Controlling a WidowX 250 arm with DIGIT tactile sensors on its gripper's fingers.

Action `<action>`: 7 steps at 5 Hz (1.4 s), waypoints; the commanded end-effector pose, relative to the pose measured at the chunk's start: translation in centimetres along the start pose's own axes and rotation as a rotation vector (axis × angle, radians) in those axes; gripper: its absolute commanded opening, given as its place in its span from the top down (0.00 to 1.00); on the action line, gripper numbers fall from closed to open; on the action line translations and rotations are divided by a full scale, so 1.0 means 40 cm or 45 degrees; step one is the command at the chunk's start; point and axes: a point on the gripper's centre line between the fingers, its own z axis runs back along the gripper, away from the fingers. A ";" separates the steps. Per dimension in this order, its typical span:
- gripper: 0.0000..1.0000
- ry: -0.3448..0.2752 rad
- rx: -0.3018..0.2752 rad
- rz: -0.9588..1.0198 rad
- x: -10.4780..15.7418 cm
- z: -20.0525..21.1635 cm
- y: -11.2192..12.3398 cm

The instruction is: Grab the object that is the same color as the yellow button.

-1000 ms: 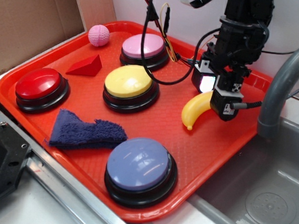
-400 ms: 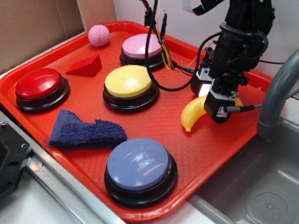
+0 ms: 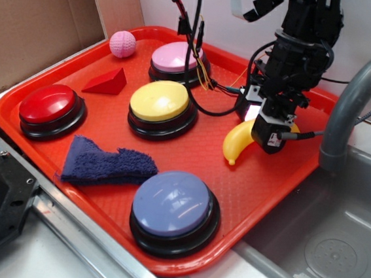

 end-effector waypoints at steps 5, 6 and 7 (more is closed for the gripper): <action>1.00 -0.520 0.098 0.249 -0.443 0.491 0.154; 1.00 -0.500 0.142 0.221 -0.456 0.477 0.151; 0.98 -0.493 0.149 0.234 -0.460 0.462 0.147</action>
